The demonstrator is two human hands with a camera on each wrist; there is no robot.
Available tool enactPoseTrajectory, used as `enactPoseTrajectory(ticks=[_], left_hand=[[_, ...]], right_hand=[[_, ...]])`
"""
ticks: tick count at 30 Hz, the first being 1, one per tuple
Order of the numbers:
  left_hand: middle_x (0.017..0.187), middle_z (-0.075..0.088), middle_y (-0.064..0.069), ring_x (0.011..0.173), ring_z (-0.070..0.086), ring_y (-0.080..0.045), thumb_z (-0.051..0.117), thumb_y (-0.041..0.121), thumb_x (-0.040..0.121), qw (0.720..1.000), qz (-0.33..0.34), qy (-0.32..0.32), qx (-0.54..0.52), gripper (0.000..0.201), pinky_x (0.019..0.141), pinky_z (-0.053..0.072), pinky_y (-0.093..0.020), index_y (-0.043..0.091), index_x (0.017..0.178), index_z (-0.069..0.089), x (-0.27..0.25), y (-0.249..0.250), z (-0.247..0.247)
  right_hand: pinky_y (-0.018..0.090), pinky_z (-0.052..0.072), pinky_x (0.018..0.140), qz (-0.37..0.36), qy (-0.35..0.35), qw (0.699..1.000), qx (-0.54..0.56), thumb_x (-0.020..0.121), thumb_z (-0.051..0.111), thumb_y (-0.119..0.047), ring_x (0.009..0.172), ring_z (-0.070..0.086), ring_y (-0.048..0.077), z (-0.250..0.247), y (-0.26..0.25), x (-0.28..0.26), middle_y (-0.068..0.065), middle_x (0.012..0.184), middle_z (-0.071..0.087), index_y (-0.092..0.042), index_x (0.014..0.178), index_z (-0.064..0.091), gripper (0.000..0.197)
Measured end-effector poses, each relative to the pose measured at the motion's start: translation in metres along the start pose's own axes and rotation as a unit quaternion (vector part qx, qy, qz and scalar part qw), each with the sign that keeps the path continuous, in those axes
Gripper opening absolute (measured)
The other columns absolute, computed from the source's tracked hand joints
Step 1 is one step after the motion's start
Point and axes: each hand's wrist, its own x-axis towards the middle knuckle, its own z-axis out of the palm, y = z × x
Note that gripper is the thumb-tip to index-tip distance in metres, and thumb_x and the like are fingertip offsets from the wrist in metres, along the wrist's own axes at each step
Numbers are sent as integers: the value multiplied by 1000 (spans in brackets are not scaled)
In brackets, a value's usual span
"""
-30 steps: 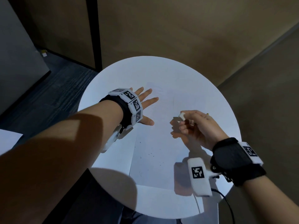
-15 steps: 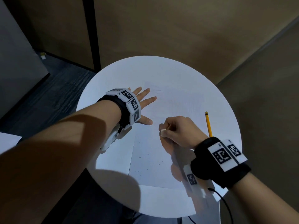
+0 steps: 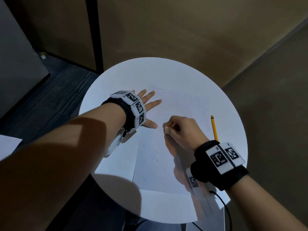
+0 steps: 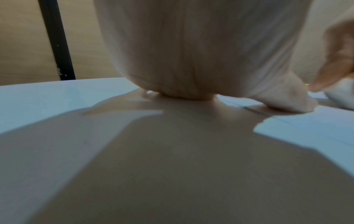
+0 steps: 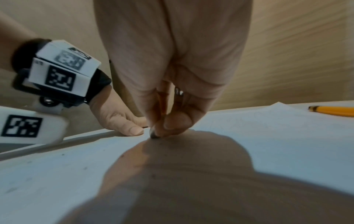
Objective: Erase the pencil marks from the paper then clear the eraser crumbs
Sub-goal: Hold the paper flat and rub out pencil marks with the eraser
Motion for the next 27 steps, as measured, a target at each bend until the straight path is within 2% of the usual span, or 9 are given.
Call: enactPoseTrajectory(ticks=[4,8,10,13,15,18,21,24,27], left_hand=[[154,-27,6,144,-21,-21,32,82,74,1000,2,-3,-5,95,114,-11,-48,42,145,-17,0,-2,1],[154,-28,6,144,-21,-22,30,83,74,1000,1,1,5,95,114,-10,-48,42,145,-17,1,-1,0],[154,-27,6,144,-21,-21,31,82,74,1000,3,0,1,95,114,-11,-48,42,146,-17,0,-1,0],[155,-25,6,144,-20,-21,35,80,76,1000,6,2,-12,94,114,-11,-48,41,146,-14,-1,-1,0],[155,-25,6,144,-20,-21,35,80,77,1000,6,5,-14,94,114,-11,-48,41,147,-14,-2,-1,1],[155,-25,6,144,-20,-20,32,82,75,1000,5,9,-8,94,114,-10,-47,42,146,-15,0,-2,2],[155,-25,6,144,-20,-20,32,81,75,1000,4,7,-7,94,114,-10,-47,42,146,-14,1,-1,2],[156,-24,6,144,-19,-20,34,81,75,1000,6,7,-15,94,114,-10,-48,42,147,-13,0,-2,3],[155,-24,7,144,-20,-20,32,83,74,1000,7,10,-13,95,114,-11,-48,43,146,-14,2,-4,4]], right_hand=[[2,37,60,6,-58,998,-26,90,57,-14,65,48,0,-8,0,-6,-12,70,54,-19,77,57,13],[-2,37,60,15,7,1000,21,90,56,-15,71,54,2,-2,-1,4,-4,84,67,-17,82,64,12],[-1,37,59,20,28,999,21,90,55,-15,67,52,-1,3,3,-2,-3,80,65,-18,81,63,12],[3,38,57,30,-10,999,-1,89,56,-15,63,50,-1,-1,2,-12,-5,72,59,-21,75,57,15],[2,38,57,32,-33,999,3,87,57,-14,64,50,-1,-5,-1,-8,-8,71,58,-19,76,60,13],[1,38,58,32,32,999,30,87,57,-12,63,52,-2,-2,-1,1,-5,74,64,-13,83,67,11],[0,37,58,42,83,995,27,89,56,-13,61,50,-2,9,2,-12,-6,75,61,-14,80,60,10],[2,37,54,51,53,997,11,89,55,-13,57,48,-3,10,0,-26,-13,64,53,-17,75,55,15],[4,38,50,70,30,997,34,87,57,-13,54,49,0,2,-2,-15,-13,60,52,-19,68,55,20]])
